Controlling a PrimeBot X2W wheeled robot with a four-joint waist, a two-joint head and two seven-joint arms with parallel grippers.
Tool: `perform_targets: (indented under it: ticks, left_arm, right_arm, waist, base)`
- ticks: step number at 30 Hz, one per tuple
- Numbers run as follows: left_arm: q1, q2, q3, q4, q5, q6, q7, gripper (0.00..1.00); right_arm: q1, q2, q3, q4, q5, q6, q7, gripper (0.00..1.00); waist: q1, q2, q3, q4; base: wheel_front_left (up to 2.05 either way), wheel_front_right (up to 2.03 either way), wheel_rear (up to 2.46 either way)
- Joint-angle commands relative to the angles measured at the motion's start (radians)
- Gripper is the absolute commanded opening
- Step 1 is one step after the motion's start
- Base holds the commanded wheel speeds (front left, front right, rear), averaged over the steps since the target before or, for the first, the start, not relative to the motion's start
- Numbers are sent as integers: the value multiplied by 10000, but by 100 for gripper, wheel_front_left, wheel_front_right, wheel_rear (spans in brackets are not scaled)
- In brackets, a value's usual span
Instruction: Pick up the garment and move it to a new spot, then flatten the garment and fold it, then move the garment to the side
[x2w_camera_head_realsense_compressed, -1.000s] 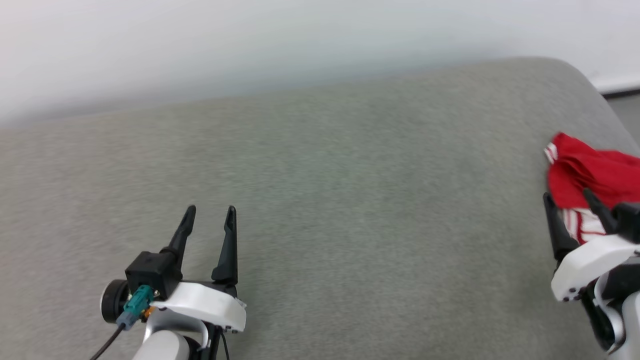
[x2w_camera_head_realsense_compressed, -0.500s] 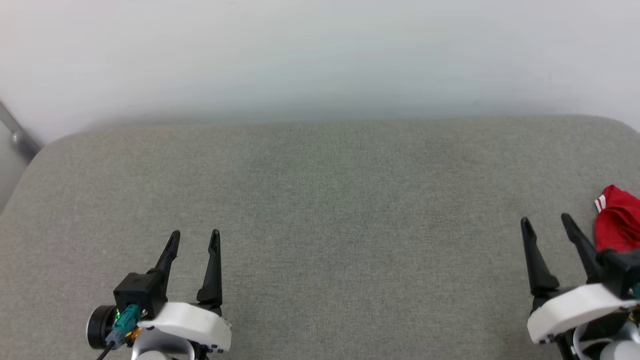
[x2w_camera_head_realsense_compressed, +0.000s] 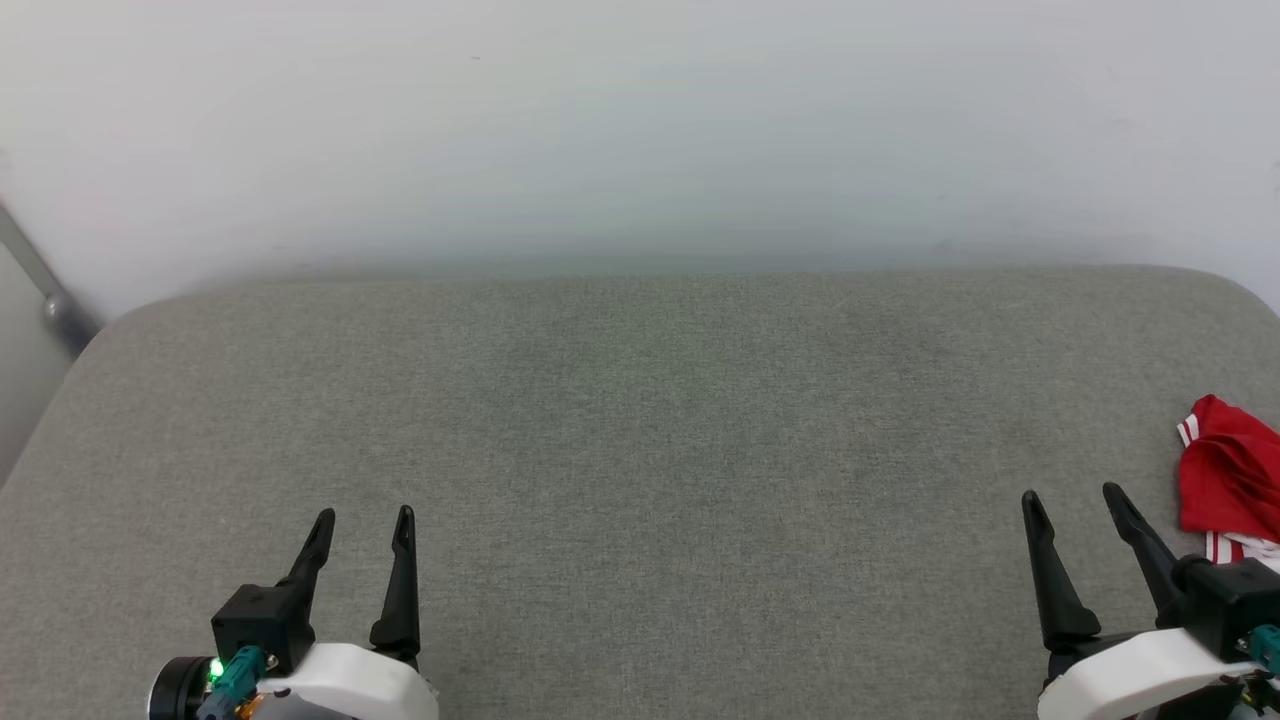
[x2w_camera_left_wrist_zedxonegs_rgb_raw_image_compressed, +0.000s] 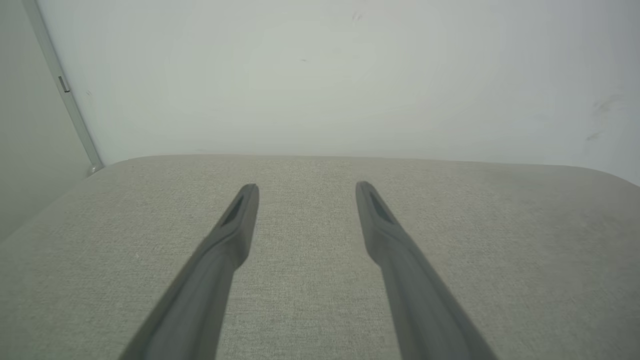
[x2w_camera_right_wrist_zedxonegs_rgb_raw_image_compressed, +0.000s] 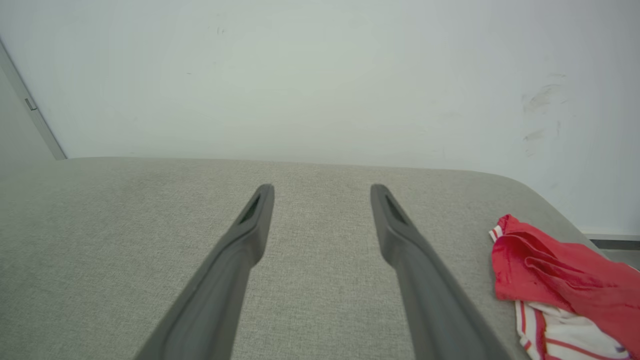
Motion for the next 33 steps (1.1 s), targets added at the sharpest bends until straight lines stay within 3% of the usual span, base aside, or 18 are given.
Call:
perform_targets:
  ticks: [1,24,25,33]
  left_arm:
    - [146,22,-17,15,-30,47,7,100]
    - [-22,19,-66,151,-36,134,-29,100]
    - [31,-22,-85,205,-78,95,0,0]
    - [4,-332,268,334,-1148,-201,319,0]
  right_arm:
    - [119,42,-9,-54,-93,-8,-6,100]
    - [275,192,44,-352,-68,-8,59,100]
    - [163,150,54,-266,-35,0,51,0]
    - [-23,181,-7,151,1361,0,193,0]
  waist:
    - [1,0,-1,-8]
    - [1,0,16,36]
    - [2,0,16,36]
    - [1,0,42,32]
  base:
    - [0,0,0]
    - [0,0,0]
    - [0,0,0]
    - [0,0,0]
